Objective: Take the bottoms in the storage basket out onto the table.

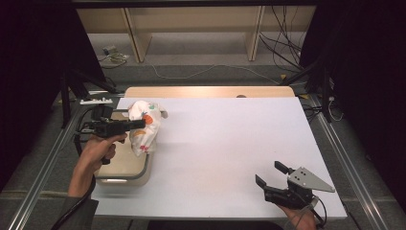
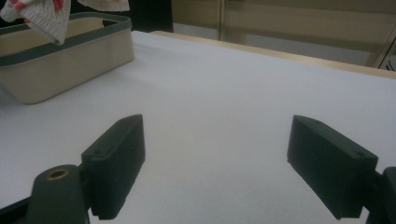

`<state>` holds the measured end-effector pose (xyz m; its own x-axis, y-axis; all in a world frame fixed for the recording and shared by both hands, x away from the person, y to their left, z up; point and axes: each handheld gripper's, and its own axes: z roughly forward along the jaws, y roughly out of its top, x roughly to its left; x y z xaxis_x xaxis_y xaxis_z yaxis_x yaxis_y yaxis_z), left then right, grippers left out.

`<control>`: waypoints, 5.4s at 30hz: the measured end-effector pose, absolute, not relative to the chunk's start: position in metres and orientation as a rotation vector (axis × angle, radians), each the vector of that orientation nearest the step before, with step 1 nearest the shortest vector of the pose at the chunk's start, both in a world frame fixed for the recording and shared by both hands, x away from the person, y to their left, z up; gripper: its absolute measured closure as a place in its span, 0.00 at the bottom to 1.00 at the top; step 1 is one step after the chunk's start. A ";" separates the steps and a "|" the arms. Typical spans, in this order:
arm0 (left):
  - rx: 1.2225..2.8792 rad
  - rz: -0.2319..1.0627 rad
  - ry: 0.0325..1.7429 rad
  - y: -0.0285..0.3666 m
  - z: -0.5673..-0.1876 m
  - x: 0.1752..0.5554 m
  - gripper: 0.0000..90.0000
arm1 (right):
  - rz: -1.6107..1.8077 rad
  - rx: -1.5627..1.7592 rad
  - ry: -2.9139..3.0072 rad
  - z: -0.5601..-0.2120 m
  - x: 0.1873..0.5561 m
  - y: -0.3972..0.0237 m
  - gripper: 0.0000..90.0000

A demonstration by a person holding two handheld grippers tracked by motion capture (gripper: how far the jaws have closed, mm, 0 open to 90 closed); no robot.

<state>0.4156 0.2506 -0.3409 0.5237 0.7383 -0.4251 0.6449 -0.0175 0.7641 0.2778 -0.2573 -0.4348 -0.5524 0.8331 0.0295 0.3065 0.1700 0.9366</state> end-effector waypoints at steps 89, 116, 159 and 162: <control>1.773 0.009 1.049 0.160 -0.365 0.416 0.82 | 1.377 1.080 1.954 -0.435 0.278 -0.257 0.22; 1.872 -0.046 1.012 0.114 -0.381 0.425 0.82 | 1.380 1.084 1.948 -0.435 0.278 -0.258 0.22; 1.925 -0.101 0.997 0.073 -0.399 0.436 0.82 | 1.380 1.083 1.950 -0.436 0.278 -0.258 0.22; 1.929 -0.101 0.999 0.071 -0.402 0.437 0.82 | 1.380 1.082 1.954 -0.435 0.278 -0.258 0.22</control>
<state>0.4371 0.0714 -0.4018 0.6659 0.6004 -0.4427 0.6770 -0.2370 0.6968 0.2783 -0.2576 -0.4354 -0.5523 0.8328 0.0379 0.3140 0.1657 0.9349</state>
